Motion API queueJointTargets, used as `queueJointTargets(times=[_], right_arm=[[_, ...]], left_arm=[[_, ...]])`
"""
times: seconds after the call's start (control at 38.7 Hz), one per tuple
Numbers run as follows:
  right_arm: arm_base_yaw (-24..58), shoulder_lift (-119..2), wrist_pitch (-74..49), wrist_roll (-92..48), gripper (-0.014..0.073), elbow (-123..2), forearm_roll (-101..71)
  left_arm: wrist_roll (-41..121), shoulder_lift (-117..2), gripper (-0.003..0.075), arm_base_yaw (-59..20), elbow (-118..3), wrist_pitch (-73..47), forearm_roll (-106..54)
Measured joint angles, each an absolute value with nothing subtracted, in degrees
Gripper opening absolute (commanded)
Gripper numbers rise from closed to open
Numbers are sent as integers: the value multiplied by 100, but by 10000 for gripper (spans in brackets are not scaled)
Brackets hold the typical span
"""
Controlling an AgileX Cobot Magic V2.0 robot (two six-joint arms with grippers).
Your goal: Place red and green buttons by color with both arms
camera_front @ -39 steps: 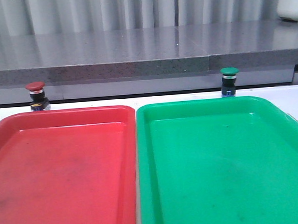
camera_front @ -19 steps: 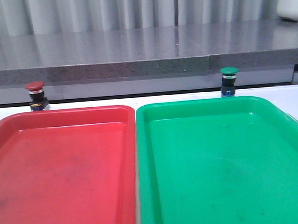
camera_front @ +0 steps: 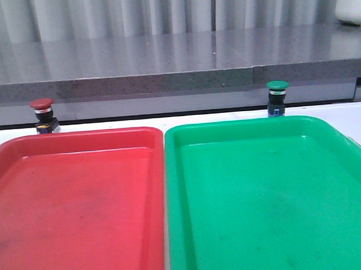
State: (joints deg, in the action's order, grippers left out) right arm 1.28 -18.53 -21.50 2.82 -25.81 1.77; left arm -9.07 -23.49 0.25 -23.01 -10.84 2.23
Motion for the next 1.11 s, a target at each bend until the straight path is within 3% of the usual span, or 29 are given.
queueJointTargets(times=[0.16,0.36,0.52,0.83,1.11], right_arm=[[128,-1853,-2150,282,601,-2581,177],[128,-1853,-2150,286,601,-2581,177],[128,-1853,-2150,286,601,-2581,177],[128,-1853,-2150,286,601,-2581,177],[128,-1853,-2150,286,601,-2581,177]], left_arm=[[-907,-2794,566,25,-2355,-958,215],[-907,-4400,566,-240,-3134,-971,215],[-907,-5945,566,-444,-4158,-1266,215],[-777,-9014,566,-695,-6847,-2961,323],[-649,-11145,566,-784,-8952,-3797,366]])
